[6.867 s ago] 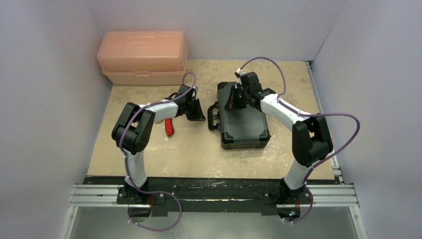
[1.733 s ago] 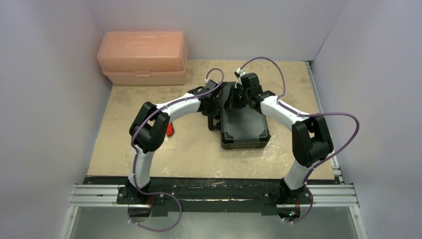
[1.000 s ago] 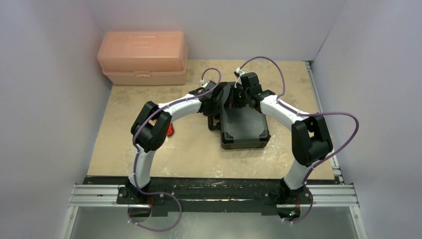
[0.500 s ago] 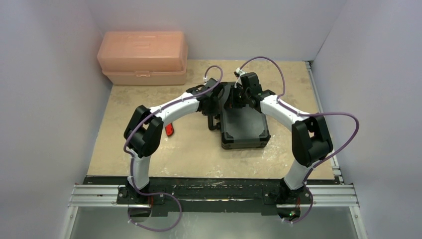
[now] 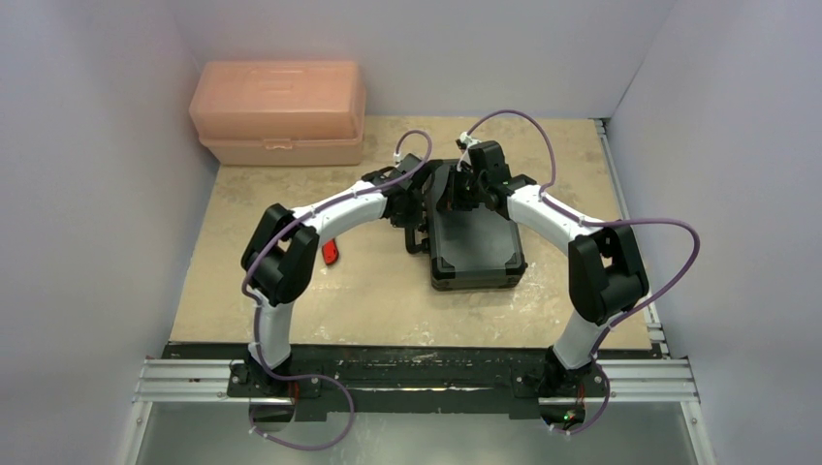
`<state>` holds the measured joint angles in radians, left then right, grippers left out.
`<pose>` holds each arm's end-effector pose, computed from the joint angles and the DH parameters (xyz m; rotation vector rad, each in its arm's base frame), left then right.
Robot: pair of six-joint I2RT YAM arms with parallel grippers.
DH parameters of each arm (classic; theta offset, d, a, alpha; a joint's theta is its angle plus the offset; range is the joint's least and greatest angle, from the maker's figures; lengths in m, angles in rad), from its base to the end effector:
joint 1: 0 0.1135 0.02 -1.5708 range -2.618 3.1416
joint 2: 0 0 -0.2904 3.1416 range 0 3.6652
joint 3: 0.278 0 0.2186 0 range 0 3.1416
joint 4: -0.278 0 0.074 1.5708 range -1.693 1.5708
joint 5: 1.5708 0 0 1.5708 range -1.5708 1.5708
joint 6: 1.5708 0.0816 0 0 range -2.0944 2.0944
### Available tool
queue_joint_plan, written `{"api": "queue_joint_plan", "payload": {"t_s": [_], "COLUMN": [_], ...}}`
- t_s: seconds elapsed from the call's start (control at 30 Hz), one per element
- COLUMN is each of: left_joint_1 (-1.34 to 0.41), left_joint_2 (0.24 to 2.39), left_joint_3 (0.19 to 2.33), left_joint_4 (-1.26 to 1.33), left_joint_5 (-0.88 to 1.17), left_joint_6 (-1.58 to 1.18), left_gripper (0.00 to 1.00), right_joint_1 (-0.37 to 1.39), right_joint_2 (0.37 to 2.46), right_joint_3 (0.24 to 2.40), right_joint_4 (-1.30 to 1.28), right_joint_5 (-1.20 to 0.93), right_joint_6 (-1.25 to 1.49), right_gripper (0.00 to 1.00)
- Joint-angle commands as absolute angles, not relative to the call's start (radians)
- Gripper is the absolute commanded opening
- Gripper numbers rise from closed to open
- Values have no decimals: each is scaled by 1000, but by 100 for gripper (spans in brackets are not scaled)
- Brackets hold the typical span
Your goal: Pack up texas hold em set
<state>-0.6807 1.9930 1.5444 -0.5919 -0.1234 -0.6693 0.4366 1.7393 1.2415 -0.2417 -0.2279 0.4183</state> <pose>0.3427 -0.2646 0.2076 -0.0292 2.6345 -0.3200 0.3506 0.1839 0.2487 -0.1424 2.3855 0.6852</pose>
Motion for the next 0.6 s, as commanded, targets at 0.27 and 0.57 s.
{"api": "queue_joint_plan", "payload": {"t_s": [0.27,0.57], "left_joint_1": [-677,-675], "left_joint_2": [2185,2108], "left_joint_3": [1637,1620], "left_joint_4": [-470,-489], "left_joint_5": [52,27], "left_joint_6": [-722,-693], "left_gripper": [0,0], "right_joint_1": [443,443], "right_joint_2": [1787,1782], "right_joint_3": [1193,1200], "right_joint_4": [-437,-441], "right_joint_5": [-179,-179], "right_joint_6": [374,375], "right_gripper": [0,0]}}
